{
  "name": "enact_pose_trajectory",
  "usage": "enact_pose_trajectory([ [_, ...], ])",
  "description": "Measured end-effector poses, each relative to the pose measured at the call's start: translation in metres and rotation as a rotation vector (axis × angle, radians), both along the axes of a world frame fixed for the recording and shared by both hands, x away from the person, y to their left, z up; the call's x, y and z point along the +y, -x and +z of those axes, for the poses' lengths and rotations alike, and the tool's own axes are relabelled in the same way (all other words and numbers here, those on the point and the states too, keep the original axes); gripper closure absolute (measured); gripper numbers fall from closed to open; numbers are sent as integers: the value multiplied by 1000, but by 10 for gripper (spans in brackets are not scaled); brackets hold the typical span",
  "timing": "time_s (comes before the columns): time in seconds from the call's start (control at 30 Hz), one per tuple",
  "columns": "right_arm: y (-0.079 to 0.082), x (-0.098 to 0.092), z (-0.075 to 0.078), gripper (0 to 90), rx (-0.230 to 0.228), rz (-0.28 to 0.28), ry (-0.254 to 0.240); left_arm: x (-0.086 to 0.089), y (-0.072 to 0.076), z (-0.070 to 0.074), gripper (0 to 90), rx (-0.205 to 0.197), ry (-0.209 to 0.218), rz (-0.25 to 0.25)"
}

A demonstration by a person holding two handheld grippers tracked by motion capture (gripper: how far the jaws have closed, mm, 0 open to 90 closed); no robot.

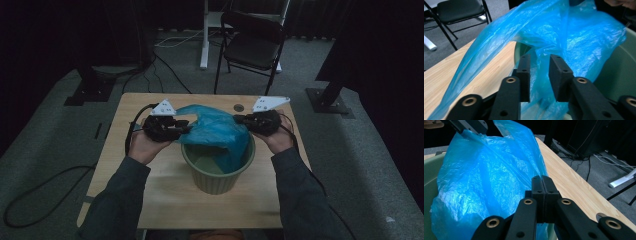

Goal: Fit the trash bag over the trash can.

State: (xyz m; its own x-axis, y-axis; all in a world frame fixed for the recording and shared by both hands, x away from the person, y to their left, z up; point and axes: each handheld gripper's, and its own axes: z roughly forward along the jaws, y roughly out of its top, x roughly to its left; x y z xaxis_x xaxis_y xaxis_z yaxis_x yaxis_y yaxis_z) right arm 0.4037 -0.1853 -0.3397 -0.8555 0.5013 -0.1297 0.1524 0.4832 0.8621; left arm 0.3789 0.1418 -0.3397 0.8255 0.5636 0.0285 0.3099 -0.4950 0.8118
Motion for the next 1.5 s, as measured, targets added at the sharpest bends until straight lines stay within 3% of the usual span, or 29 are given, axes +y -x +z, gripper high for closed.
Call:
enact_pose_trajectory([
  [0.17, 1, -2, 2, 899, -7, 5, -9, -7, -4, -5, 603, 23, -11, -9],
  [0.33, 3, -5, 4, 896, -10, 5, -17, -11, -1, -6, 889, 2, -32, -16],
  [0.37, 3, -6, 5, 892, -8, 7, -18, -10, 0, -6, 895, -4, -33, -15],
  [0.7, 9, -18, 4, 887, -1, 13, -24, 9, 1, -2, 900, -25, -11, 54],
  [1.17, 18, -36, -7, 886, 25, -3, -10, 39, 0, -6, 900, -14, 7, 148],
  [1.3, 18, -42, -9, 887, 31, -9, -19, 41, 0, -7, 900, -11, 15, 150],
  [1.5, 16, -37, -2, 792, 27, 9, -36, 37, 1, -7, 899, -18, 2, 137],
])
